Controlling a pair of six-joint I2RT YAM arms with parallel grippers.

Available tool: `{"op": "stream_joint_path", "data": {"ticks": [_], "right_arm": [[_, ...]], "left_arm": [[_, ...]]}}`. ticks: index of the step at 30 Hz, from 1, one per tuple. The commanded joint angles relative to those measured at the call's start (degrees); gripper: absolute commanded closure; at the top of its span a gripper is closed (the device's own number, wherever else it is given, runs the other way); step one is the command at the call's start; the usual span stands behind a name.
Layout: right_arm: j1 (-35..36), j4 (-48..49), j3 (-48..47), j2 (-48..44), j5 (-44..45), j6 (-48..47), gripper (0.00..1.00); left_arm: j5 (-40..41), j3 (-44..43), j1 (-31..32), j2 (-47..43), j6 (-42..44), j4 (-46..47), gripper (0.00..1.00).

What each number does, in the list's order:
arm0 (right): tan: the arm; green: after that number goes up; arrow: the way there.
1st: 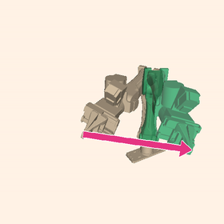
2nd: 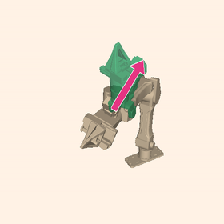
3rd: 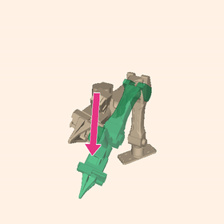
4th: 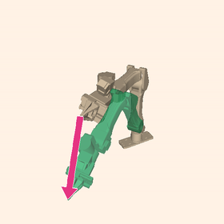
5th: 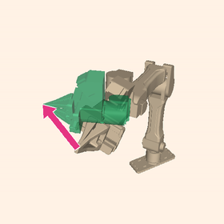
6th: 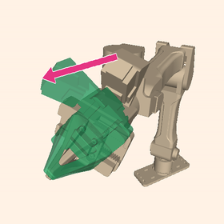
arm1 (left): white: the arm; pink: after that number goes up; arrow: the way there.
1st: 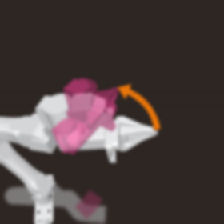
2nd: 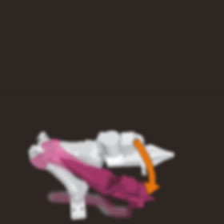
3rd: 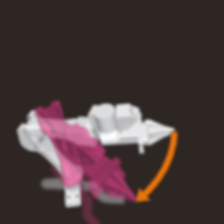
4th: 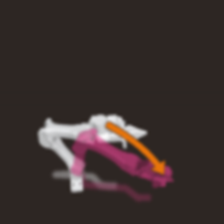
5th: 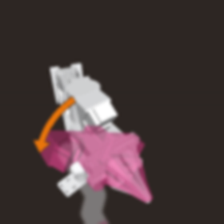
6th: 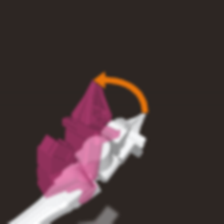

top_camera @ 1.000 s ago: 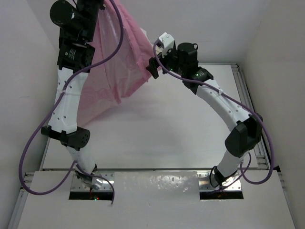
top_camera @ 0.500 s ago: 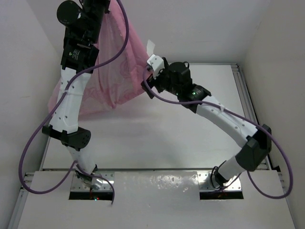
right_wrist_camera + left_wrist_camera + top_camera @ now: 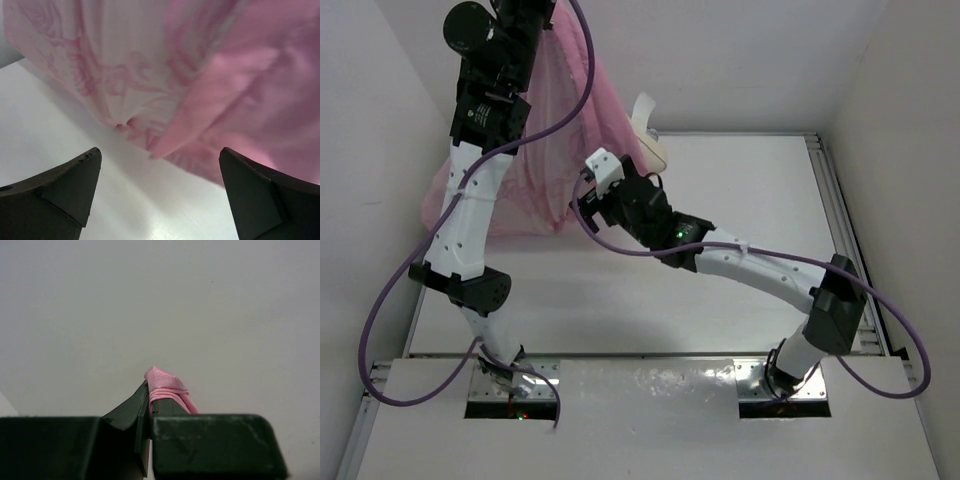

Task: Put the pillow into the pillowcase

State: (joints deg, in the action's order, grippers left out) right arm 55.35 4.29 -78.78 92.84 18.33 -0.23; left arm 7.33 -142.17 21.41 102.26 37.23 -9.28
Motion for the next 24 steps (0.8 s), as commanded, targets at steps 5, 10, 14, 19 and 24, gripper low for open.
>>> {"op": "stream_joint_path", "data": {"ticks": [5,10,14,19,24], "right_arm": [[3.8,6.87,0.04,-1.35,12.6,4.01,0.01],[0.65,7.39,-3.3,4.44,24.21,2.96,0.01],[-1.65,7.48,-4.01,6.65,22.02,3.65,0.03],[-5.42,7.48,-4.71,8.59,14.37,6.29,0.38],[-10.59,14.07,-3.92,4.12,20.08,1.38,1.0]], "left_arm": [[1.02,-0.65,0.74,-3.91,0.65,5.5,1.0],[0.93,-0.65,0.83,-4.17,0.38,5.41,1.0],[0.93,-0.65,0.91,-4.43,0.38,5.67,1.0],[1.28,-0.74,0.92,-4.61,0.38,5.32,1.0],[2.51,0.75,-0.22,-5.49,1.96,5.23,1.0]]}}
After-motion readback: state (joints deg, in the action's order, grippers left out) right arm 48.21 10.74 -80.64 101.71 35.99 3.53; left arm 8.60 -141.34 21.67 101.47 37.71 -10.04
